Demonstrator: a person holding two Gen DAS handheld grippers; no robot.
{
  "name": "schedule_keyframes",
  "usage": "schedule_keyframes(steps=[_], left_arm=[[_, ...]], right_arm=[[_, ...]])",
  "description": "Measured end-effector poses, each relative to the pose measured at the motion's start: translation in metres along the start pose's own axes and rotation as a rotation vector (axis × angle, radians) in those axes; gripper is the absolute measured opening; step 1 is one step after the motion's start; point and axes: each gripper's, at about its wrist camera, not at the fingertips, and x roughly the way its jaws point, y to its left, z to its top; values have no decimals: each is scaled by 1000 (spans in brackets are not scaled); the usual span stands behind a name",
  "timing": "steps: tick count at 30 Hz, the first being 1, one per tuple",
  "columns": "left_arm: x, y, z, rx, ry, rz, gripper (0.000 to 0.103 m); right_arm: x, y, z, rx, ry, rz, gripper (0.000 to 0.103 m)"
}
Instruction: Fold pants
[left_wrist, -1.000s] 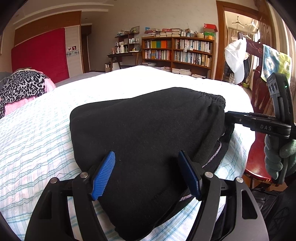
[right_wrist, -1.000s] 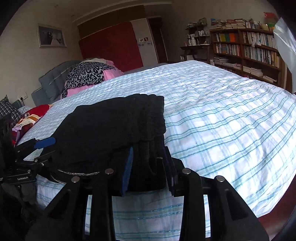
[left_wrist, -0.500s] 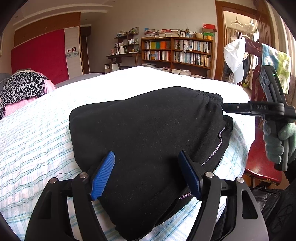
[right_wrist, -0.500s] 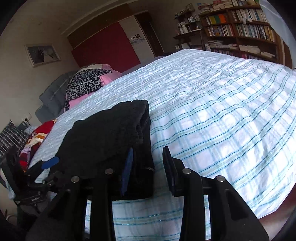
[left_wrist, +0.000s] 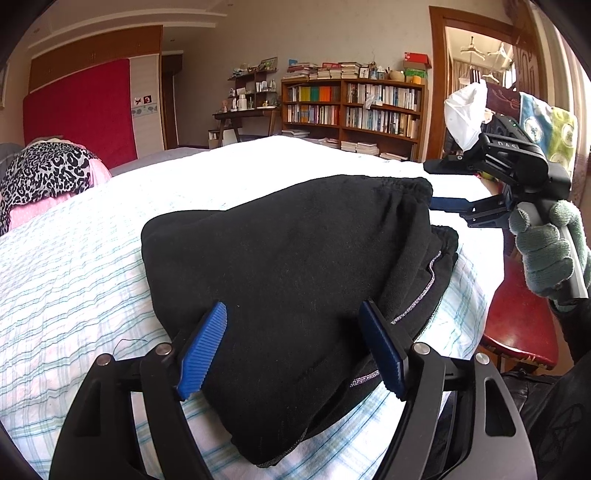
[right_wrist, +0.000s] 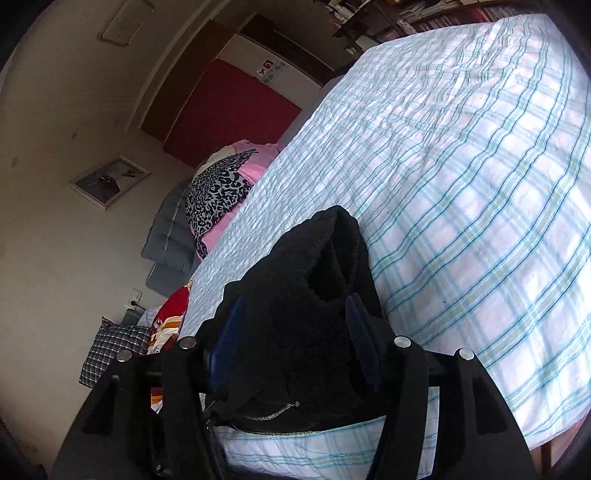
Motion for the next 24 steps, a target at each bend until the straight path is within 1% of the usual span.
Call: schedule_keyframes(steps=[2,3,4,6,7,9,13,15,17,20,22,24], left_arm=[[-1,1,-1,-2,-1,0,74],[-1,1,-1,-3,-2,-1,74],[-2,2,-1,-2,-1,-1,74],[-1,2,-1,-2,1,0,74],[-1,2,0,-3,2,1,74],[-2,2,1,-8,3,4,75],[-2,1,3,-18,4,4,75],[-3,1,4,-19,7,8,75],[-6,2,5,-26,3,12,76],[-13,8,4,-41,-5,29,76],[-16,12,5,-56,-7,47,76],[-18,16,7,-70,-10,70,76]], right_arm=[[5,0,-1,25,19,16,59],[9,2,-1,21,24,4,59],[12,5,-2,8,22,-28,58],[19,11,-1,-38,6,-92,31],[20,15,0,-70,-8,-127,28],[19,24,0,-125,-33,-151,22],[4,58,-7,-276,-86,-184,20],[-6,72,-13,-330,-93,-196,20],[-14,76,-22,-354,-83,-209,20],[-21,63,-37,-354,-45,-277,20],[-14,45,-48,-329,-8,-321,20],[-8,28,-54,-300,1,-344,20]])
